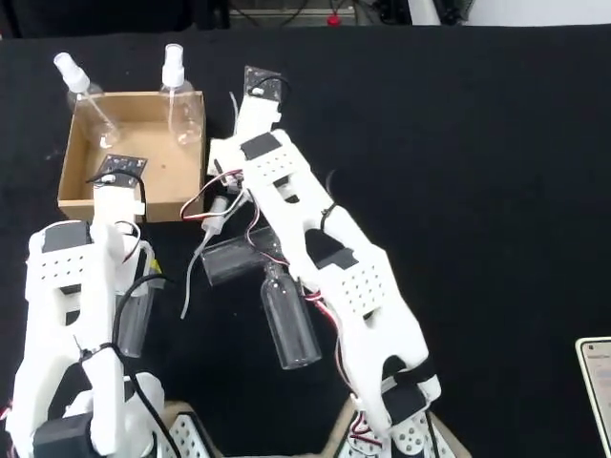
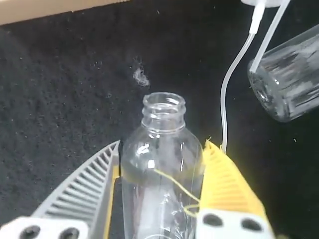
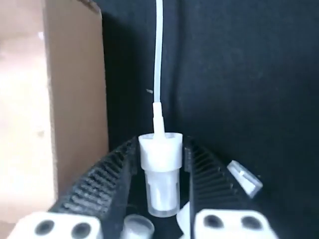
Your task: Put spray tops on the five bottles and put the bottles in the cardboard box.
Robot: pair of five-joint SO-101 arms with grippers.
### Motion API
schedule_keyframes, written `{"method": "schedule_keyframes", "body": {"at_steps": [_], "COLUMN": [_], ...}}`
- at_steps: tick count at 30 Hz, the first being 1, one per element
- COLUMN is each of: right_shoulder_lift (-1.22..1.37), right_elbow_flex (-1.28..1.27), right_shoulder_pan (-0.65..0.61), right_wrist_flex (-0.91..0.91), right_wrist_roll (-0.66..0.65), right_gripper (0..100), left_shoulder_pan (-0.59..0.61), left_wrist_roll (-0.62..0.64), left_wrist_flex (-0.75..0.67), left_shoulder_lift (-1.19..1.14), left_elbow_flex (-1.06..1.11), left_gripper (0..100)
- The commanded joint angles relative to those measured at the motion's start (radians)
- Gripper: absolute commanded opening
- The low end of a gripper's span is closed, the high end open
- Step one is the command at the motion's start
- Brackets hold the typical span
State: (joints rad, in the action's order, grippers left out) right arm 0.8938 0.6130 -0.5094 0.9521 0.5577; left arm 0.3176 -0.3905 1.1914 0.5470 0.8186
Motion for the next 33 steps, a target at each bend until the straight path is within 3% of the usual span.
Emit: {"method": "schedule_keyframes", "body": {"at_steps": [1, 25, 33], "right_shoulder_lift": [-0.019, -0.018, -0.033], "right_elbow_flex": [0.088, 0.664, 0.641], "right_shoulder_pan": [0.041, 0.068, 0.209], "right_wrist_flex": [0.098, 0.815, 0.816], "right_wrist_roll": [-0.020, -0.077, -0.129], "right_gripper": [11.7, 11.9, 11.8], "left_shoulder_pan": [0.008, 0.008, 0.008], "left_wrist_roll": [0.005, 0.005, 0.005], "left_wrist_flex": [-0.011, -0.015, -0.015], "left_shoulder_lift": [0.032, 0.032, 0.032], "left_elbow_flex": [-0.010, -0.012, -0.012], "left_gripper": [6, 6, 6]}}
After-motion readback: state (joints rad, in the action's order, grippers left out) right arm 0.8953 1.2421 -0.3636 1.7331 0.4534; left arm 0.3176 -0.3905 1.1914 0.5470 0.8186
